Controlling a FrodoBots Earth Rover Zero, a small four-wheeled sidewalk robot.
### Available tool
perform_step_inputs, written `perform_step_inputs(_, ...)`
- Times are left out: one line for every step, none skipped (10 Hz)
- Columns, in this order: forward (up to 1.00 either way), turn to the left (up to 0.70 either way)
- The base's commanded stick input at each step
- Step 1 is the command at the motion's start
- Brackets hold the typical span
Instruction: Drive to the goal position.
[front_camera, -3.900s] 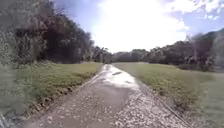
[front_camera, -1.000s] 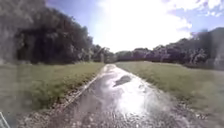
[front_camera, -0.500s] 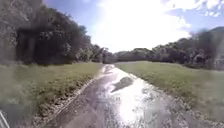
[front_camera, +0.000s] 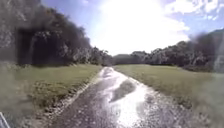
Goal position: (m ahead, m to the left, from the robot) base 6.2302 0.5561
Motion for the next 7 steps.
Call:
perform_step_inputs(0.7,0.0)
perform_step_inputs(0.7,0.0)
perform_step_inputs(0.7,0.0)
perform_step_inputs(0.7,0.0)
perform_step_inputs(0.7,0.0)
perform_step_inputs(0.7,0.0)
perform_step_inputs(0.7,0.0)
